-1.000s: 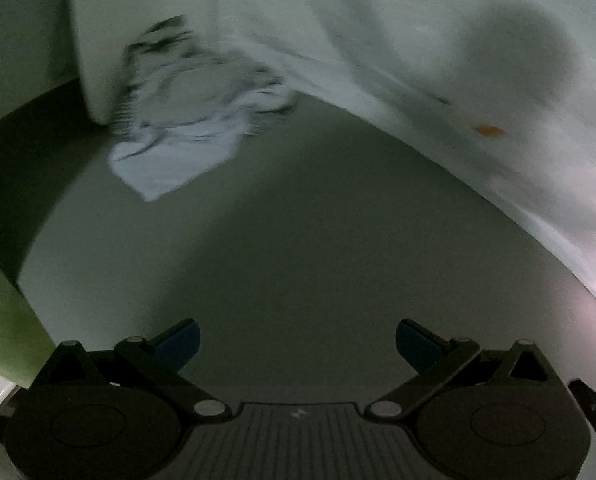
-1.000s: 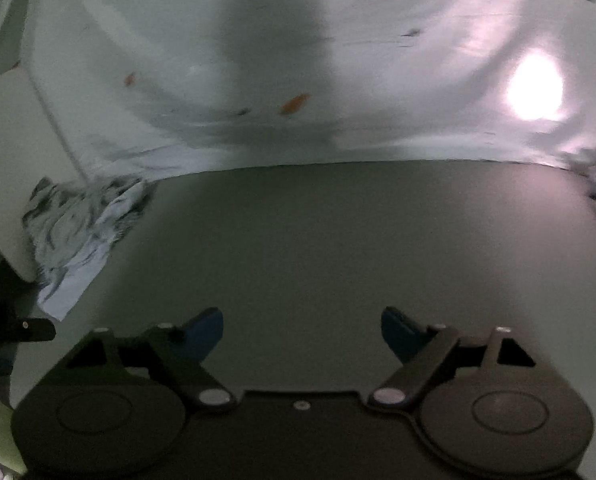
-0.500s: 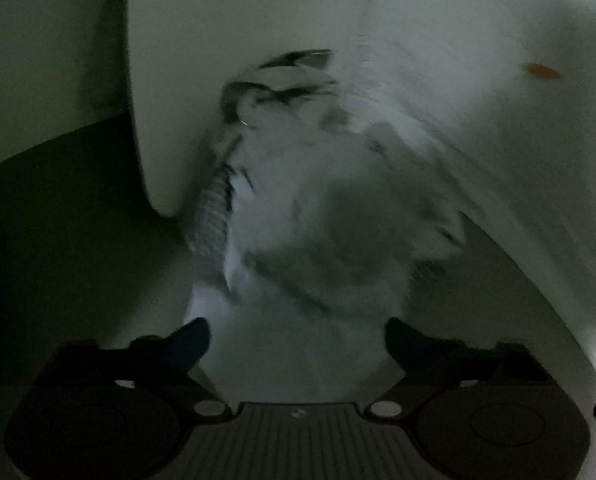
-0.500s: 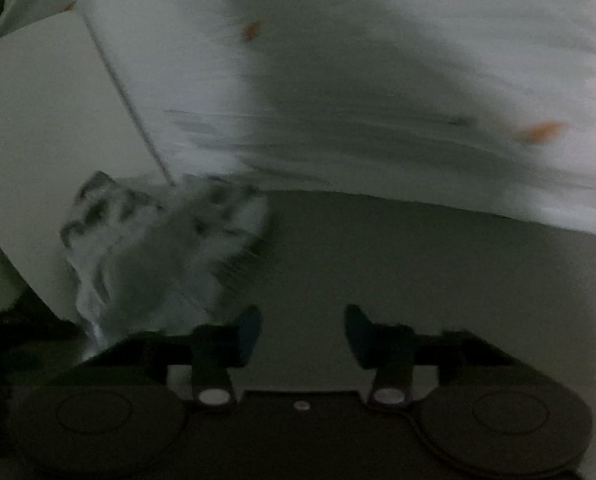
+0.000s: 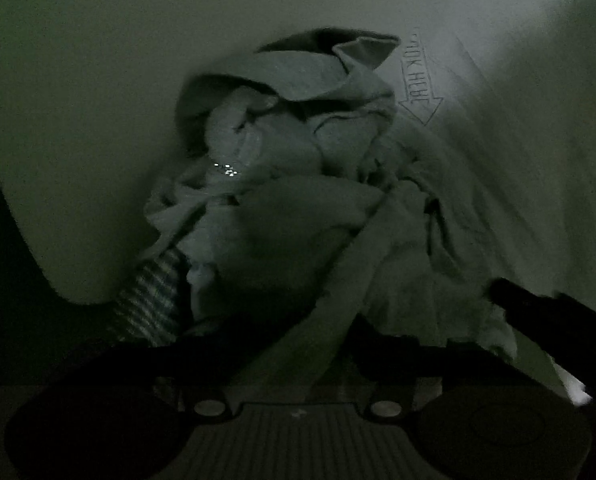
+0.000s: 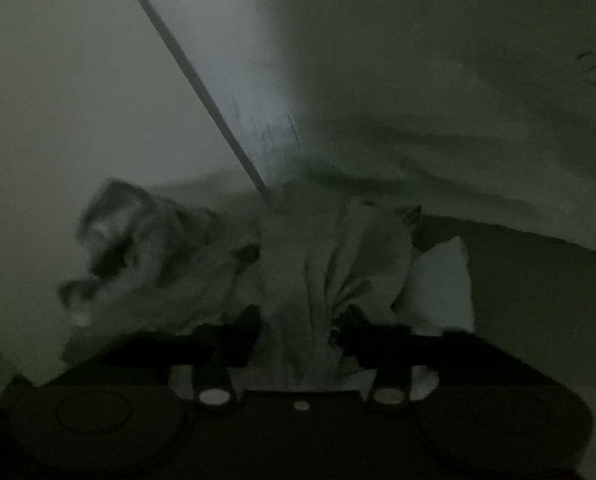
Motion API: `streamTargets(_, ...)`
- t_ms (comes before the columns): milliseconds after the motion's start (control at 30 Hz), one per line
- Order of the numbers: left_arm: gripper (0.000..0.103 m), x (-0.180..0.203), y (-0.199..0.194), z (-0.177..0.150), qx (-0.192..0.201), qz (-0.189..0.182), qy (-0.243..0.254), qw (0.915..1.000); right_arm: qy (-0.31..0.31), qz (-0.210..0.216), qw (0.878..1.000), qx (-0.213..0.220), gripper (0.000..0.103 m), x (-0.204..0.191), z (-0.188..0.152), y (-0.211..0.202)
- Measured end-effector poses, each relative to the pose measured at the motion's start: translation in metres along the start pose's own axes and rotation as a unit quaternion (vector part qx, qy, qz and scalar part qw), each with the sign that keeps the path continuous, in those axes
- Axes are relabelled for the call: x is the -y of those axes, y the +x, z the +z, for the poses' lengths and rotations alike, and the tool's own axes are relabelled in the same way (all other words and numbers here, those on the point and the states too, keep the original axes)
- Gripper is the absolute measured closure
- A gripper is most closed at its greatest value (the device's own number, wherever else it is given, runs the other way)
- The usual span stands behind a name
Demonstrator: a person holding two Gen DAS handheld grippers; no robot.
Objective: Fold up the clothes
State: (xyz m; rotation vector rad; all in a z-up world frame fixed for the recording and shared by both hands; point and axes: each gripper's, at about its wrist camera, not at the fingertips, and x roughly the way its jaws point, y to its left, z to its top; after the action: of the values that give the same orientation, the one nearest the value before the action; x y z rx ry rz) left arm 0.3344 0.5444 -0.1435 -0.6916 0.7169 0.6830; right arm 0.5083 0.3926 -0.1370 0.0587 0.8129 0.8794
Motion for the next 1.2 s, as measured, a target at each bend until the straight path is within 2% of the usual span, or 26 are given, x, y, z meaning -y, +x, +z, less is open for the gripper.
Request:
streamTargets(67, 0.058, 0.002, -0.002, 0.0, 0.004, 0.003, -0.001, 1.0, -0.005, 0.003, 1.0, -0.009, 0.063, -0.004, -0.003, 0.008)
streamTargets(100, 0.06, 0.002, -0.004, -0.001, 0.006, 0.004, -0.002, 1.0, -0.007, 0.004, 1.0, -0.013, 0.071, -0.005, -0.004, 0.012)
streamTargets(133, 0.064, 0.003, -0.005, -0.001, 0.008, 0.005, -0.003, 1.0, -0.01, 0.006, 1.0, -0.017, 0.09, -0.007, -0.006, 0.016)
streamTargets(233, 0.073, 0.006, -0.012, -0.001, 0.015, 0.007, -0.006, 0.9998, 0.009, 0.033, 0.999, 0.025, 0.094, -0.002, -0.002, -0.011)
streamTargets(300, 0.075, 0.011, -0.03, 0.0, 0.025, 0.001, -0.015, 0.9996, 0.009, 0.029, 0.998, 0.058, 0.095, -0.002, 0.002, -0.039)
streamTargets(400, 0.08, 0.032, -0.066, -0.002, 0.066, -0.018, -0.034, 0.9971, -0.025, -0.003, 0.99, 0.138, 0.096, -0.009, 0.009, -0.103)
streamTargets(500, 0.085, 0.063, -0.109, -0.011, 0.102, -0.063, 0.0, 0.9928, -0.027, -0.023, 0.977, 0.211, 0.097, -0.007, 0.015, -0.174)
streamTargets(567, 0.089, 0.087, -0.153, -0.022, 0.131, -0.112, 0.026, 0.9847, -0.02, -0.042, 0.964, 0.262, 0.097, 0.003, 0.013, -0.235)
streamTargets(633, 0.089, 0.111, -0.197, -0.033, 0.16, -0.161, 0.051, 0.9726, -0.011, -0.058, 0.948, 0.311, 0.097, 0.013, 0.008, -0.297)
streamTargets(733, 0.089, 0.153, -0.266, -0.068, 0.198, -0.236, 0.116, 0.9443, 0.003, -0.083, 0.923, 0.376, 0.097, 0.03, -0.015, -0.395)
streamTargets(800, 0.089, 0.178, -0.306, -0.101, 0.201, -0.288, 0.15, 0.9241, 0.008, -0.108, 0.907, 0.407, 0.097, 0.045, -0.041, -0.462)
streamTargets(833, 0.089, 0.19, -0.322, -0.121, 0.189, -0.316, 0.163, 0.9154, 0.01, -0.123, 0.9, 0.418, 0.097, 0.053, -0.056, -0.495)
streamTargets(900, 0.087, 0.208, -0.334, -0.161, 0.136, -0.35, 0.177, 0.9098, 0.015, -0.176, 0.888, 0.424, 0.097, 0.07, -0.093, -0.55)
streamTargets(967, 0.077, 0.225, -0.33, -0.202, 0.056, -0.369, 0.193, 0.9075, 0.023, -0.244, 0.88, 0.407, 0.097, 0.09, -0.131, -0.585)
streamTargets(1000, 0.075, 0.23, -0.323, -0.227, 0.012, -0.372, 0.202, 0.9058, 0.034, -0.288, 0.881, 0.373, 0.096, 0.109, -0.15, -0.598)
streamTargets(1067, 0.066, 0.237, -0.309, -0.276, -0.067, -0.364, 0.221, 0.9023, 0.051, -0.369, 0.891, 0.261, 0.093, 0.154, -0.183, -0.603)
streamTargets(1100, 0.067, 0.237, -0.302, -0.299, -0.091, -0.344, 0.232, 0.9052, 0.069, -0.402, 0.888, 0.211, 0.084, 0.179, -0.208, -0.602)
streamTargets(1167, 0.067, 0.233, -0.289, -0.338, -0.111, -0.276, 0.266, 0.9172, 0.103, -0.458, 0.875, 0.121, 0.083, 0.221, -0.259, -0.603)
streamTargets(1200, 0.067, 0.228, -0.286, -0.353, -0.105, -0.238, 0.288, 0.9215, 0.117, -0.463, 0.874, 0.093, 0.083, 0.231, -0.278, -0.605)
